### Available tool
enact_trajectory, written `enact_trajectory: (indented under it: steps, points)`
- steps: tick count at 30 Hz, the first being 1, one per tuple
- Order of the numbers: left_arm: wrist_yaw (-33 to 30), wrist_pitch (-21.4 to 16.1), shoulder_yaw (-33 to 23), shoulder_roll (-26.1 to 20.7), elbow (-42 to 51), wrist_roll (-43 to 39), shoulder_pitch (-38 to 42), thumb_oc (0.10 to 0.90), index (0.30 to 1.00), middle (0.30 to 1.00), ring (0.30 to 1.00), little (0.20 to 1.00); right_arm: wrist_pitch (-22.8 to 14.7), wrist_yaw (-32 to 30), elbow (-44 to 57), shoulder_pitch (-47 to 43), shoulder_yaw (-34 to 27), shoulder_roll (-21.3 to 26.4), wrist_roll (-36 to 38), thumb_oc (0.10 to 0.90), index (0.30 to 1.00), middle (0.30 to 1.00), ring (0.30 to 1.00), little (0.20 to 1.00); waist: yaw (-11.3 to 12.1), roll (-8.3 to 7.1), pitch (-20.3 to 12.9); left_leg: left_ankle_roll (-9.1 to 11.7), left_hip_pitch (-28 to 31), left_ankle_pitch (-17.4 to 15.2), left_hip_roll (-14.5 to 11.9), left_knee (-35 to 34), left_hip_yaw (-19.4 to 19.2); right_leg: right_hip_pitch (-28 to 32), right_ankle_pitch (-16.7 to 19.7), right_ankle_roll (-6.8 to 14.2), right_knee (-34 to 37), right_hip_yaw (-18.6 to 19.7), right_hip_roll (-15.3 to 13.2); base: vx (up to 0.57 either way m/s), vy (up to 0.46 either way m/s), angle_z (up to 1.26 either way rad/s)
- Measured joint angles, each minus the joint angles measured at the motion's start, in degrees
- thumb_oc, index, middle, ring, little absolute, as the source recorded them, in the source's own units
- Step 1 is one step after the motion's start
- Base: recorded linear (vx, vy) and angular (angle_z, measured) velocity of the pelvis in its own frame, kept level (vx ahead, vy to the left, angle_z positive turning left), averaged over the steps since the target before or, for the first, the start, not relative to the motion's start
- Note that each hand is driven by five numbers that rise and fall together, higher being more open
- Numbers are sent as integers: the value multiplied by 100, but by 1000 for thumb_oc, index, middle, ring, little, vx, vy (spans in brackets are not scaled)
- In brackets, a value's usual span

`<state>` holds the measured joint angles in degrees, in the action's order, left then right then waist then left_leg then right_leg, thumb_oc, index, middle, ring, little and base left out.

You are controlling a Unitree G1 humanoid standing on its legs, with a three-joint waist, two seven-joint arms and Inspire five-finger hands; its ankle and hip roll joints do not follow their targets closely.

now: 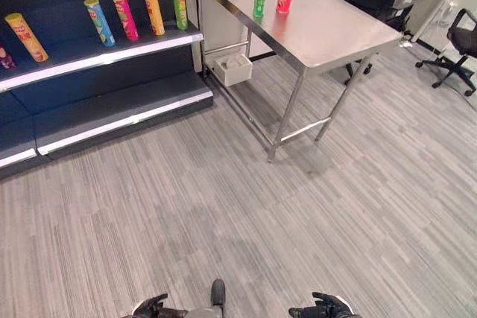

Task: Put the goods on the table back onto the shelves and tidy them up.

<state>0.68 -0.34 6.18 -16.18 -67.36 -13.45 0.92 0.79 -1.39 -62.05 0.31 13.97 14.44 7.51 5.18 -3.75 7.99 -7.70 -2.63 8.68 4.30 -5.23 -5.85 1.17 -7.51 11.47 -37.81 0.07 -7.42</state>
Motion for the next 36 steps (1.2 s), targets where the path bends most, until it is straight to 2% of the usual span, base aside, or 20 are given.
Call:
enact_trajectory:
  steps: [1, 2, 5, 6, 7, 9, 13, 15, 18, 20, 21, 23, 24, 25, 27, 28, 29, 32, 34, 36]
  points:
    - [-6, 2, 55, 9, 1, 3, 90, 800, 900, 900, 900, 900, -3, -3, -2, -61, -91, 5, 7, 800, 900, 900, 900, 900, -102, 39, 22, -158, 158, -166, 111, -1, 58, -382, 176, -102, -703, 73, -107, 198, 186, 34]
    - [-1, 0, 100, 112, -3, 7, 142, 800, 900, 900, 900, 900, -46, -29, 10, -182, -252, 81, 10, 800, 900, 900, 900, 900, -186, 370, 171, -244, 606, -364, 171, 0, 107, -1119, 211, -181, -1433, 146, -161, 286, 142, 64]
    - [-37, 23, 249, 63, 77, 9, 70, 800, 900, 900, 900, 900, -19, -1, 83, -173, -201, 146, 43, 800, 900, 900, 900, 900, -266, 533, 127, -350, 820, -898, 199, 63, 240, -1727, 82, -283, -825, -206, -276, 669, -31, 22]
    - [-37, 210, 188, 145, 14, 15, 109, 800, 900, 900, 900, 900, -70, -1, 227, -410, -192, 212, 45, 800, 900, 900, 900, 900, -572, 737, 418, 44, 647, -1314, -85, 601, 233, -1933, 82, -628, 2355, -1147, 58, 963, -230, -22]
    - [-31, 193, 157, 36, 10, 16, 155, 800, 900, 900, 900, 900, -48, -14, 356, -342, -112, 169, 65, 800, 900, 900, 900, 900, -700, 516, 555, 136, 747, -1522, -30, 669, 343, -1994, 296, -326, 4311, -1209, 300, 690, -149, 22]
    - [-35, 74, 179, 9, 194, 33, 201, 800, 900, 900, 900, 900, -25, -15, 402, 60, -223, 17, 188, 800, 900, 900, 900, 900, -920, 130, 538, 172, 1014, -1791, 117, 738, 772, -2337, 403, 38, 4350, -578, 300, 602, -152, 107]
    - [90, 12, 326, 450, 188, 52, -59, 800, 900, 900, 900, 900, 37, -10, 5, 66, -338, 127, 147, 800, 900, 900, 900, 900, -860, 19, 201, 524, 1958, -1973, -102, 572, 1169, -1708, 1360, -1107, 3042, -635, 548, 408, -182, 90]
    - [98, 42, 394, 531, 128, 15, -52, 800, 900, 900, 900, 900, 32, -5, -46, 54, -325, 287, 147, 800, 900, 900, 900, 900, -891, 179, 88, 818, 1712, -1995, -160, 1408, 1130, -1324, 1753, -1525, 3418, -709, 649, 305, -176, 38]
    - [82, 23, 374, 542, 141, 6, -50, 800, 900, 900, 900, 900, -27, -6, 31, -104, -293, 492, 154, 800, 900, 900, 900, 900, -693, 352, 73, 1396, 948, -1860, -262, 3303, 1107, -513, 1652, -1680, 4062, -756, 830, 220, -212, 8]
    - [71, -32, 339, 503, 320, -1, 40, 800, 900, 900, 900, 900, -56, -20, 252, -198, -281, 604, 165, 800, 900, 900, 900, 900, -722, 383, 156, 1755, -237, -1167, -283, 5283, 1189, -307, 1274, -1904, 4114, -814, 916, 228, -178, 22]
    - [73, -106, 191, 436, 367, -21, 201, 800, 900, 900, 900, 900, 19, -20, 136, -363, -157, 539, 170, 800, 900, 900, 900, 900, -503, 168, 399, 1456, -1084, -1116, -341, 6327, 828, -3, 1261, -1904, 4202, -791, 870, 390, -40, 15]
    - [74, -135, -14, 266, 457, -236, 267, 800, 900, 900, 900, 900, 12, -33, 176, -479, -109, 412, 183, 800, 900, 900, 900, 900, -420, -87, 514, 1229, -1684, -1236, -540, 5623, 509, 292, 931, -1846, 4298, -770, 857, 366, 20, 6]
    - [67, -188, -3, 197, 493, -230, 303, 800, 900, 900, 900, 900, 4, -75, 177, -491, -144, 356, 186, 800, 900, 900, 900, 900, -402, -190, 559, 1167, -1675, -1224, -624, 4216, 206, 359, 857, -1818, 4355, -748, 857, 378, 127, -7]
    - [77, -188, 18, 205, 394, -234, 379, 800, 900, 900, 900, 900, -1, -65, 172, -515, -79, 394, 185, 800, 900, 900, 900, 900, -356, -144, 596, 1180, -1526, -1027, -684, 2341, 203, 514, 797, -1740, 4358, -752, 894, 385, 124, -15]
    - [84, -184, 60, 268, 381, -219, 377, 800, 900, 900, 900, 900, -7, -126, 127, -519, -14, 477, 189, 800, 900, 900, 900, 900, -340, 183, 647, 1383, -1437, -472, -885, 571, 249, 778, 562, -1387, 4351, -739, 1127, 478, 177, -25]
    - [94, -178, 103, 280, 344, -212, 394, 800, 900, 900, 900, 900, -6, -129, 85, -482, 65, 519, 188, 800, 900, 900, 900, 900, -351, 319, 658, 1518, -1471, -357, -933, -54, 371, 1007, 420, -1474, 4325, -586, 1229, 561, 247, -23]
    - [96, -172, 110, 298, 282, -225, 400, 800, 900, 900, 900, 900, -8, -136, 14, -455, 117, 548, 186, 800, 900, 900, 900, 900, -365, 417, 662, 1523, -1512, -251, -935, -61, 557, 1154, 265, -1378, 4321, -506, 1263, 511, 319, -90]
    - [85, -168, 64, 424, 156, -209, 219, 800, 900, 900, 900, 900, 9, -128, -176, -292, 119, 598, 164, 800, 900, 900, 900, 900, -296, 653, 478, 882, -866, 55, -622, -21, 572, 1779, -54, -1084, 4311, -184, 992, 428, 344, -93]
    - [29, -135, -49, 439, -41, -209, 159, 800, 900, 900, 900, 900, 27, -118, -262, -226, 120, 496, 125, 800, 900, 900, 900, 900, -288, 458, 293, 556, -599, 458, -408, -26, 247, 1842, -180, -834, 4071, 3, 646, 200, 227, -93]
    - [16, -99, 220, 241, -112, -90, 278, 800, 900, 900, 900, 900, 51, -61, -285, -23, 23, 326, 44, 800, 900, 900, 900, 900, -312, 335, 200, 116, -146, 220, -206, -1, 169, 1131, -456, -402, 2261, -251, 254, 217, 370, -53]
